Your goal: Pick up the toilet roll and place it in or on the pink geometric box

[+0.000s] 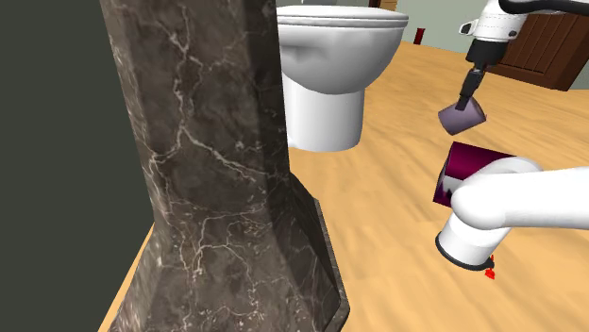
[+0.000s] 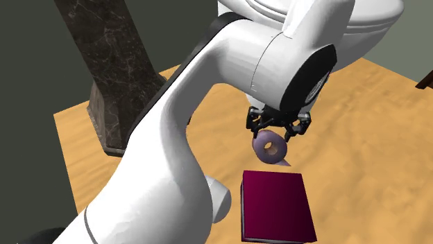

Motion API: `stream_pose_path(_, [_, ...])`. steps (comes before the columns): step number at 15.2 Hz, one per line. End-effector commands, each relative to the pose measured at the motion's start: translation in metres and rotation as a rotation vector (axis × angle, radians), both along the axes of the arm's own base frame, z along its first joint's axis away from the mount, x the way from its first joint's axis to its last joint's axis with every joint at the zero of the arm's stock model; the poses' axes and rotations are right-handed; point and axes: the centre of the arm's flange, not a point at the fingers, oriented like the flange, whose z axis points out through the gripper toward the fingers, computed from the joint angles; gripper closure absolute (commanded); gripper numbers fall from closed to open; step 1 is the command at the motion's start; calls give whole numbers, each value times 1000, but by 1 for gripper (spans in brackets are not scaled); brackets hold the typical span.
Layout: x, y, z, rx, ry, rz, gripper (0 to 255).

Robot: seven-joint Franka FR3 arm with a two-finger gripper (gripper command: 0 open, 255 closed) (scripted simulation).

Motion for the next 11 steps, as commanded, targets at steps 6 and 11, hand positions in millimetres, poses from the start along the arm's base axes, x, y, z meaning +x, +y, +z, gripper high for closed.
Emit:
stream_pose_path(6, [-88,-45,6,0,1,1,255])
stream_pose_path(11, [-88,-45,-20,0,1,1,255])
